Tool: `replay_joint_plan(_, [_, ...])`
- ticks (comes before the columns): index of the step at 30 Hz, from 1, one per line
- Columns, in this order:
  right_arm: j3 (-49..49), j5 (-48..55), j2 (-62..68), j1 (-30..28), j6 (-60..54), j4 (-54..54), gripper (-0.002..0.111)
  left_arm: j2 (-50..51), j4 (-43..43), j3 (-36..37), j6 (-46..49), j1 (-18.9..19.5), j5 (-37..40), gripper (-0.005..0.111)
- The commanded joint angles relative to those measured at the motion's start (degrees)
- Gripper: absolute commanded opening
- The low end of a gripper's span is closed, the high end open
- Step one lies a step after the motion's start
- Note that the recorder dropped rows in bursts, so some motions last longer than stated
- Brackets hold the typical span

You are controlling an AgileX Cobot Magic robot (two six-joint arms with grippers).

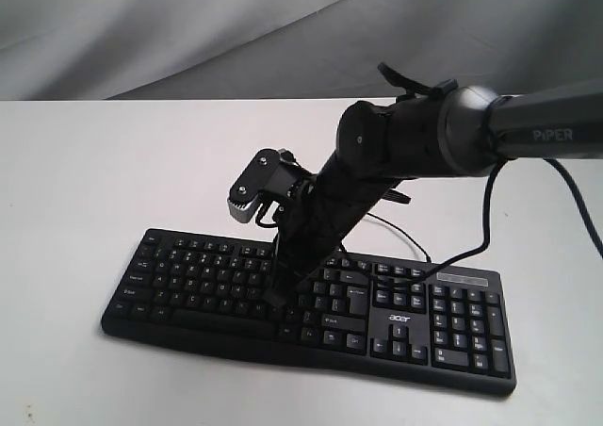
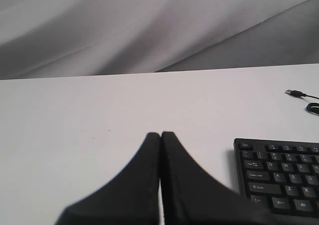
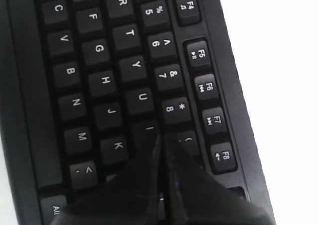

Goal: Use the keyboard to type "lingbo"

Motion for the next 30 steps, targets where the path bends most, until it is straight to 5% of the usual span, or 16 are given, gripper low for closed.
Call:
replay_joint_plan(1, [0.34,0.59,-0.43,-0.19,0.39,-0.64,0.0,-0.21,-0.01,0.28,-0.12,0.06,-0.63,0.001])
replay_joint_plan(30, [2.51,-3.32,-0.42,-0.19,-0.89,-0.5,0.0,-0.21,-0.01,0.28,-0.12,0.06,-0.63,0.001])
